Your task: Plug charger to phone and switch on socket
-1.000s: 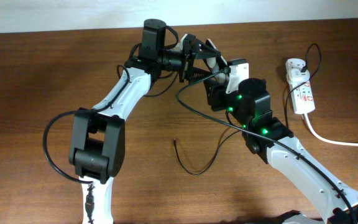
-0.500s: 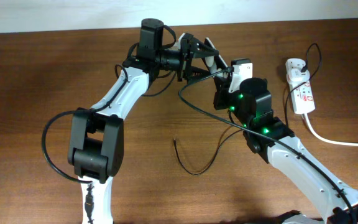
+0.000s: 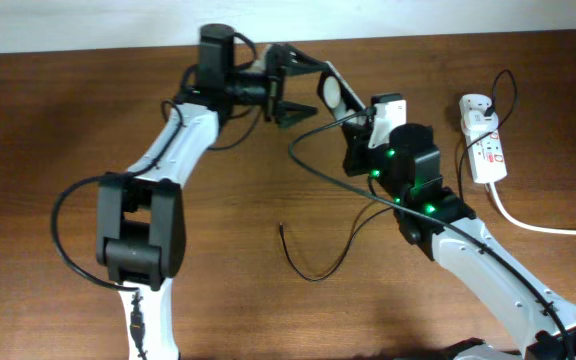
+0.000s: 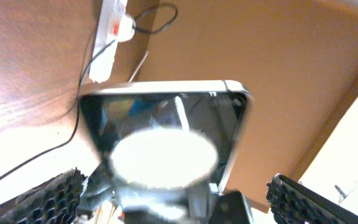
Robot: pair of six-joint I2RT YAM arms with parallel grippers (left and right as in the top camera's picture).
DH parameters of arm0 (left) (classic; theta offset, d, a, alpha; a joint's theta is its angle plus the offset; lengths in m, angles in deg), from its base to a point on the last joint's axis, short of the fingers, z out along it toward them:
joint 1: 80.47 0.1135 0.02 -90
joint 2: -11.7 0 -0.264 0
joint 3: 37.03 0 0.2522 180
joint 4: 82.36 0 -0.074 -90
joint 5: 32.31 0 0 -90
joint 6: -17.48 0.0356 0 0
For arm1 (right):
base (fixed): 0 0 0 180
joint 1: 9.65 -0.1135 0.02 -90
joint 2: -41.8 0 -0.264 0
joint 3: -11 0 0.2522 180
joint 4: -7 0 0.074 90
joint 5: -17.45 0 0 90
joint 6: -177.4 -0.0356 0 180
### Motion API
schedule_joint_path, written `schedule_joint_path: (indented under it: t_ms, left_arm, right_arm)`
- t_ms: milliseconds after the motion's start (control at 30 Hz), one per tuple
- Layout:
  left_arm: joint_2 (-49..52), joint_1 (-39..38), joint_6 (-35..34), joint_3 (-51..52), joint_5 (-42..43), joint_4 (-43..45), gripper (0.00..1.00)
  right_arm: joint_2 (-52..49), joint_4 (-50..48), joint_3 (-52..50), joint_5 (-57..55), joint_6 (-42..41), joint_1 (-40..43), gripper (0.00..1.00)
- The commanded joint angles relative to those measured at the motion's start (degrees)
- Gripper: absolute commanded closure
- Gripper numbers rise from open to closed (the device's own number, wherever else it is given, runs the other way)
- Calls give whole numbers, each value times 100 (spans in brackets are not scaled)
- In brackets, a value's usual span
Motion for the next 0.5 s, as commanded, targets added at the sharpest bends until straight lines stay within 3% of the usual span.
schedule_joint_path:
  t_ms: [0, 100, 167, 300, 400, 467]
  left_arm:
    - [35, 619, 55, -81, 330, 15, 1]
    - [35, 1086, 446, -81, 560, 13, 1]
    - [35, 1134, 463, -81, 557, 15, 1]
    - [35, 1060, 136, -81, 431, 704, 1]
    - [35, 883, -1563, -81, 162, 3270, 1]
    - [35, 772, -2284, -81, -94, 4441, 1]
  right_arm:
    - [164, -59, 96, 431, -76, 393, 96]
    - [166, -501, 96, 1987, -1003, 846, 96]
    - [166, -1145, 96, 2673, -2144, 1036, 96]
    - [166, -1952, 96, 2780, -4793, 1069, 96]
    - [164, -1993, 96, 2472, -6870, 1062, 96]
    - [164, -1993, 96, 2461, -7709, 1058, 96]
